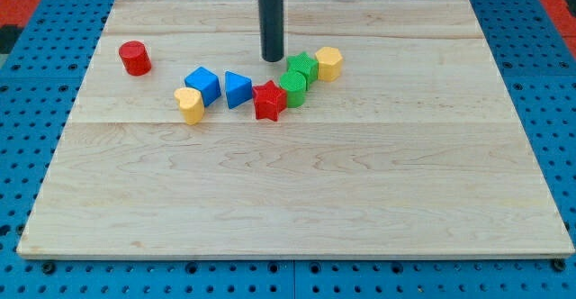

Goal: Place the red circle above the blue cube

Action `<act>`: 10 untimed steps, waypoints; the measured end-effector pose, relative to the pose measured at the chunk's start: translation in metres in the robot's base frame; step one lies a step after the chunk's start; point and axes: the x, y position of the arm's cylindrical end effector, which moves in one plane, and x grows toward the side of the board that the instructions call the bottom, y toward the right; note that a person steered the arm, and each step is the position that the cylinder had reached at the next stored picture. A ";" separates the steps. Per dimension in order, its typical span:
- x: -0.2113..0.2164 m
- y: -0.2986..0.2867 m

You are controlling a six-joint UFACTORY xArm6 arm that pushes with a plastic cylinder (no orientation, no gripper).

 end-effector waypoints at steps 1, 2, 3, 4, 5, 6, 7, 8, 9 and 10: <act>-0.004 0.000; -0.004 0.000; 0.002 -0.051; 0.011 -0.087; 0.012 -0.105; 0.023 -0.137; 0.045 -0.146; 0.048 -0.220; 0.016 -0.271; 0.012 -0.216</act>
